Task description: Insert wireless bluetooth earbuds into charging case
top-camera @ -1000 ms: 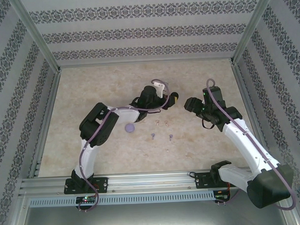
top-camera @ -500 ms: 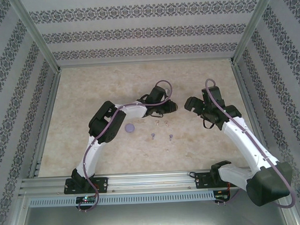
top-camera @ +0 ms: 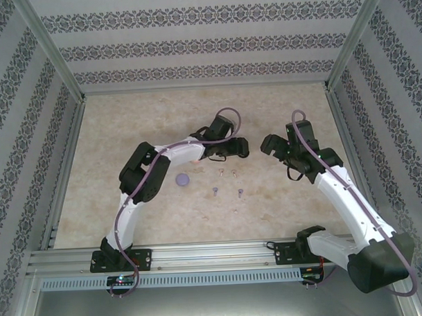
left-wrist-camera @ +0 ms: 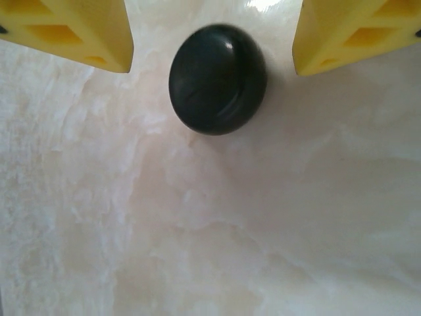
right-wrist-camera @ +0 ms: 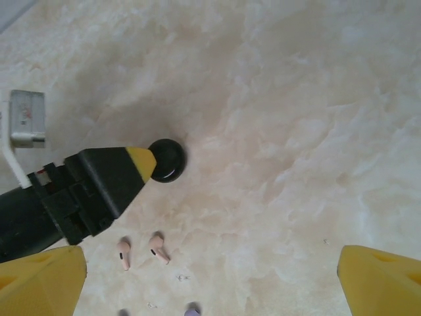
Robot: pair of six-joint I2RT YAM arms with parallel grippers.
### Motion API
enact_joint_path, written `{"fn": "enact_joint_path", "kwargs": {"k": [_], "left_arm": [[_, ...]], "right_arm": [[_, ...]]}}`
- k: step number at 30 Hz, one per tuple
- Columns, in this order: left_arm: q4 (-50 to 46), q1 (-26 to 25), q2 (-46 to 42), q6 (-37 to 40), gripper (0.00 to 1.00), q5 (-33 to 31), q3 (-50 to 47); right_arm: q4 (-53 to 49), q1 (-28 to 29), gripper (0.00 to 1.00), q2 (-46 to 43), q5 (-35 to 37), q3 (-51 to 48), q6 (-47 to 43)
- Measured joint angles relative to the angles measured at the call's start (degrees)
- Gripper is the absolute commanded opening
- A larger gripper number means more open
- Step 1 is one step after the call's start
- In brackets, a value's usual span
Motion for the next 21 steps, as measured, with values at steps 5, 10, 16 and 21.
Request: {"fn": "enact_joint_path", "kwargs": {"k": [5,10,16,21], "left_arm": [[-0.5,1.6,-10.3,2.2,0.72,-2.6,-5.2],[0.1,4.5,-24.5,4.8,0.83,-6.7,-13.1],[0.5,9.8,-39.7,7.7,0.99,-12.9,-23.6],[0.5,16.4,-48.3,8.1,0.99,-16.5,-31.1]], "right_arm": [[0.9,3.9,0.97,0.0,0.0,0.0,0.3],[3.2,11.7,0.90,5.2,0.0,0.5,0.9],[2.8,23.1,0.90,19.9,1.1,8.2,2.6],[1.1,31.0,0.89,32.5,2.7,18.6,4.7]]}}
